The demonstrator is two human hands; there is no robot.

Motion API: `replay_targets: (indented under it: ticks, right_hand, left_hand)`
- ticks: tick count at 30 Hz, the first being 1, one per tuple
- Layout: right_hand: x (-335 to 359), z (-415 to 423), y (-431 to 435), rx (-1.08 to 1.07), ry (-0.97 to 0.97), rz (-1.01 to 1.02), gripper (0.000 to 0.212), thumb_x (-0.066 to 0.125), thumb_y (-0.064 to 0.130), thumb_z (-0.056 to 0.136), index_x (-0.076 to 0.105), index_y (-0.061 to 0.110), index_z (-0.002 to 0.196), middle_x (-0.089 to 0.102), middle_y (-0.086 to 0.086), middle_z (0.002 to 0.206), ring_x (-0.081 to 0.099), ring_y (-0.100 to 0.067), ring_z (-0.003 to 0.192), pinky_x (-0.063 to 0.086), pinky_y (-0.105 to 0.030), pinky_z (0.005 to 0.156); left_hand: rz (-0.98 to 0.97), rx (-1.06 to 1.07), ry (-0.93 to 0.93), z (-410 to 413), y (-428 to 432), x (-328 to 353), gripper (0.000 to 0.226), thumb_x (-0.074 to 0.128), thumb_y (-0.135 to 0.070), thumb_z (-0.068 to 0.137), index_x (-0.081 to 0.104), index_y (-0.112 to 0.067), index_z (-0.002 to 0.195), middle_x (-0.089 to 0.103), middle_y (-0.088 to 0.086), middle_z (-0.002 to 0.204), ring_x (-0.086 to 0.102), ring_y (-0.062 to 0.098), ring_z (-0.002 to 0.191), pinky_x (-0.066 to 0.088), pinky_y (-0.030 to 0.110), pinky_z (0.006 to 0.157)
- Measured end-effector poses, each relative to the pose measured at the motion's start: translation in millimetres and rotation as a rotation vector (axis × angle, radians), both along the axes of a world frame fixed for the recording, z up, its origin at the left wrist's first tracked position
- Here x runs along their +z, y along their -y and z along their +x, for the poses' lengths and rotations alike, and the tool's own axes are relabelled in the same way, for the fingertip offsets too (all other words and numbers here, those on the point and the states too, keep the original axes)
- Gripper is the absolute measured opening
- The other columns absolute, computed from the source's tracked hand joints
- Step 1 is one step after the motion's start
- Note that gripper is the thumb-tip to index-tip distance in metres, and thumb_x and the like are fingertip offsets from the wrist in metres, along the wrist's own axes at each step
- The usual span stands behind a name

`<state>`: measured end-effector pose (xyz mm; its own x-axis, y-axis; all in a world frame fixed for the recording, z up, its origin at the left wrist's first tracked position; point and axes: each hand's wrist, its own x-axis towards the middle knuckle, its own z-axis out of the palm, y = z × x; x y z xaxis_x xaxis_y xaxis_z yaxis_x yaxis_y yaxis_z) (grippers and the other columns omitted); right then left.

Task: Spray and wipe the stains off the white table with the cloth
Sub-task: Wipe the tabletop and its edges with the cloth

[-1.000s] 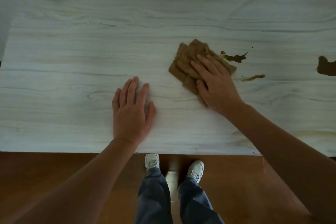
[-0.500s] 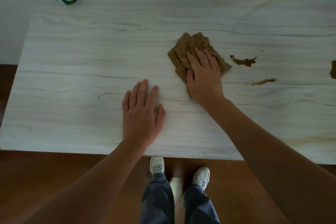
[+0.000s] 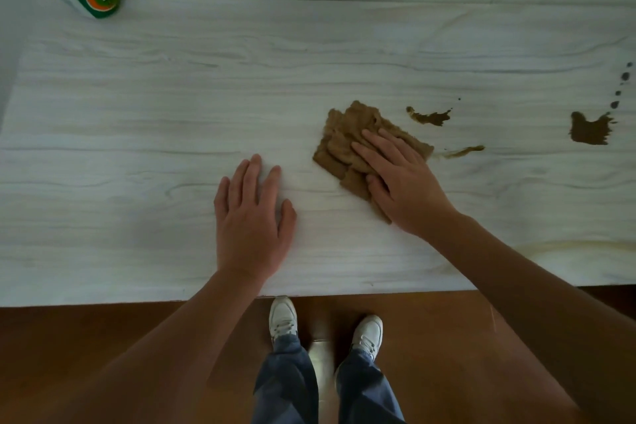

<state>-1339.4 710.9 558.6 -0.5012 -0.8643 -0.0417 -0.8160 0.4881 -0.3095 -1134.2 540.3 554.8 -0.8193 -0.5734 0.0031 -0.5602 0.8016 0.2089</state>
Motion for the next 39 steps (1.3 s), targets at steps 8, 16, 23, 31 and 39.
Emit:
replay_targets:
  ticks: [8,16,23,31,39]
  right_hand:
    - [1.3,30.6,-21.5,-0.175,0.062,-0.042,0.057,0.035,0.031,0.097,0.042,0.02,0.152,0.034,-0.001,0.161,0.021,-0.023,0.152,0.017,-0.045,0.125]
    - [2.2,9.2,-80.3,-0.224,0.013,0.05,0.056,0.035,0.034,0.1,0.036,0.024,0.155,0.029,0.002,0.164,0.018,-0.018,0.154,0.019,-0.043,0.125]
    - [-2.5,-71.0,-59.4,-0.607,-0.023,-0.015,0.061,0.032,0.037,0.094,0.045,0.015,0.15,0.037,-0.012,0.159,0.029,-0.036,0.147,0.019,-0.048,0.123]
    - [-7.1,-93.9,40.5,-0.457,-0.013,-0.038,0.061,0.032,0.033,0.093,0.045,0.015,0.15,0.037,-0.013,0.159,0.027,-0.036,0.149,0.017,-0.049,0.123]
    - [0.4,-58.5,-50.7,-0.043,-0.045,0.006,0.055,0.037,0.03,0.1,0.04,0.016,0.153,0.033,-0.006,0.162,0.025,-0.027,0.152,0.021,-0.046,0.123]
  left_hand:
    - [0.025,0.009,-0.096,-14.4,2.4,6.6,0.048,0.045,-0.037,0.095,0.058,-0.016,0.137,0.046,0.012,0.154,0.038,0.032,0.145,0.027,0.051,0.119]
    - [-0.008,-0.203,-0.055,-97.2,-2.0,-0.4,0.056,0.041,-0.037,0.098,0.046,-0.016,0.149,0.034,0.016,0.163,0.028,0.036,0.152,0.019,0.058,0.124]
    - [-0.029,-0.212,-0.075,-98.2,-1.8,-4.8,0.056,0.043,-0.037,0.096,0.047,-0.017,0.149,0.036,0.015,0.162,0.029,0.034,0.152,0.018,0.055,0.125]
    - [-0.072,-0.221,-0.031,-100.6,-0.8,-3.3,0.057,0.041,-0.039,0.097,0.047,-0.017,0.149,0.036,0.015,0.162,0.03,0.034,0.151,0.021,0.055,0.124]
    - [-0.082,-0.214,-0.068,-101.3,-0.9,-4.4,0.058,0.044,-0.039,0.095,0.052,-0.015,0.147,0.04,0.015,0.16,0.035,0.035,0.15,0.025,0.056,0.121]
